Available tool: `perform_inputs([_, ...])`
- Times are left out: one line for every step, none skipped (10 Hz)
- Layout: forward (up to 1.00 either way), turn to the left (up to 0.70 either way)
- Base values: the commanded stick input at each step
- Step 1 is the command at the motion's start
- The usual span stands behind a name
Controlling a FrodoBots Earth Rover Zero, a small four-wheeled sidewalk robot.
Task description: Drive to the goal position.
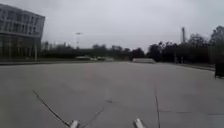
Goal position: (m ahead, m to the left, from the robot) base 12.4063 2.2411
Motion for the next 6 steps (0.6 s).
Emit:
perform_inputs([1.00,0.00])
perform_inputs([1.00,0.00])
perform_inputs([1.00,0.00])
perform_inputs([1.00,0.00])
perform_inputs([1.00,0.00])
perform_inputs([1.00,0.00])
